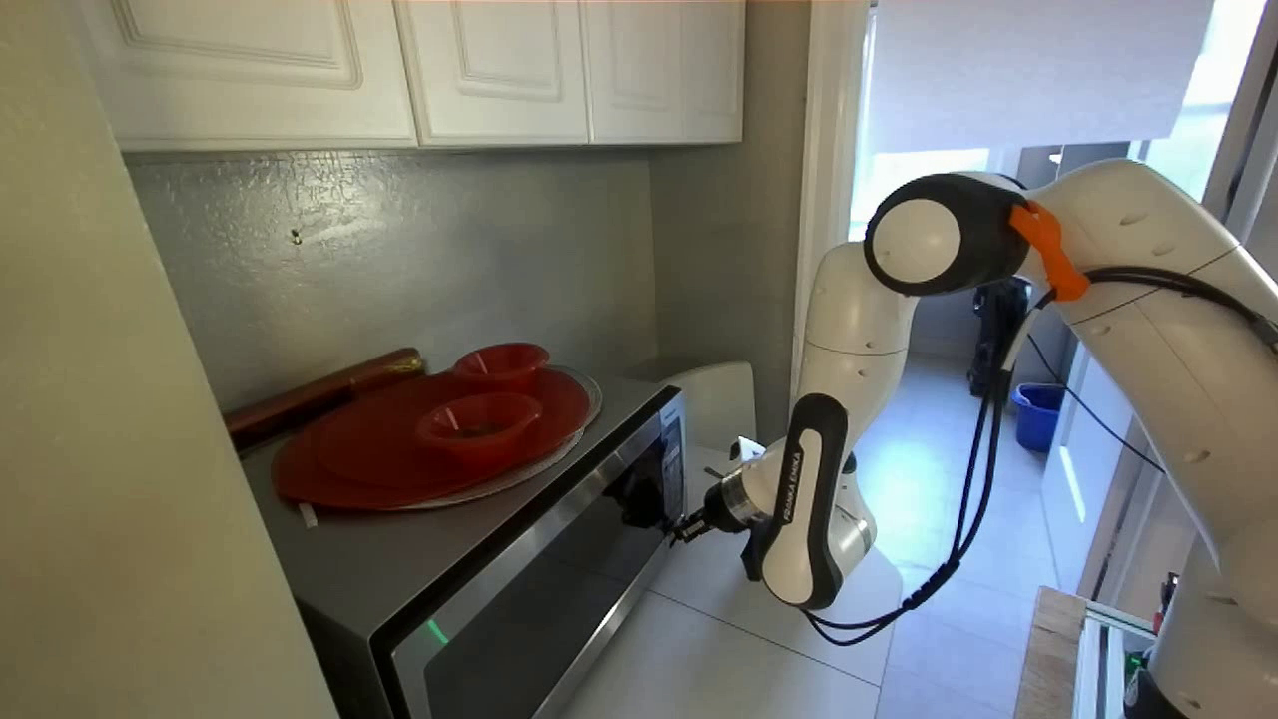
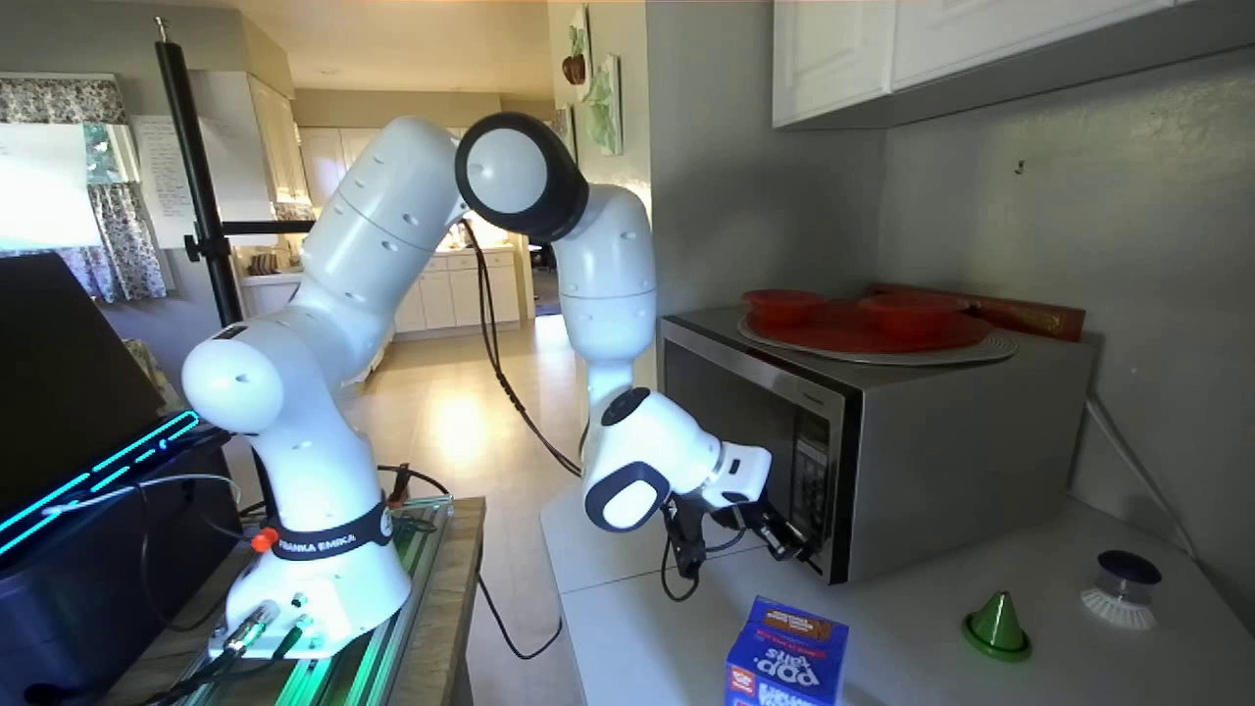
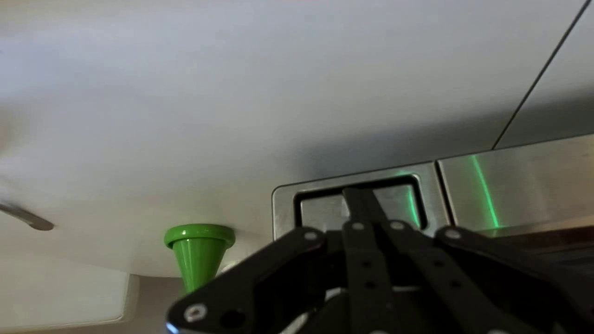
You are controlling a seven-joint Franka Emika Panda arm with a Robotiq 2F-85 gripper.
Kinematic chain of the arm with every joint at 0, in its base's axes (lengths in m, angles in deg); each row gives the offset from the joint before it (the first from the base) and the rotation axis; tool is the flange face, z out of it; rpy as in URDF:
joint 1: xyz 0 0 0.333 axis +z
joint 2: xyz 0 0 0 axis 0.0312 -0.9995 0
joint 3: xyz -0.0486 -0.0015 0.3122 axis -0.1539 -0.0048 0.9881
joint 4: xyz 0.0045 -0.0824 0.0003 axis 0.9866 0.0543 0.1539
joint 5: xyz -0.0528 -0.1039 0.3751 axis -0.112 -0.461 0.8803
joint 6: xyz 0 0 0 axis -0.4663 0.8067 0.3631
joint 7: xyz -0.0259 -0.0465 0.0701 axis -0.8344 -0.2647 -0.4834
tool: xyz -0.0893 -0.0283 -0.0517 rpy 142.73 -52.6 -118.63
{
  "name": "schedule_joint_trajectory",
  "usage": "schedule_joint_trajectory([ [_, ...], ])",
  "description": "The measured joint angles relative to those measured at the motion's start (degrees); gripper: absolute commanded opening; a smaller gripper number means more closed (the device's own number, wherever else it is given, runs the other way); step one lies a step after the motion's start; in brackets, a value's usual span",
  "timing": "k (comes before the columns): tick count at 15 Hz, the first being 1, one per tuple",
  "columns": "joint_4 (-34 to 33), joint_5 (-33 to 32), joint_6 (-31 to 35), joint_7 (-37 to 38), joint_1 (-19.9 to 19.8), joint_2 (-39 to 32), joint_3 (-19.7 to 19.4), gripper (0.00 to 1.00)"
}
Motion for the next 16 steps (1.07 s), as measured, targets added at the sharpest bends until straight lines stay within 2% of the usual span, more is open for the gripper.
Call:
schedule_joint_trajectory([
  [10,-0.7,0.2,-0.1,2.8,0.1,-0.5,0.0,0.0],
  [16,-3.4,0.2,-0.1,3.1,0.0,-2.3,-0.8,0.0],
])
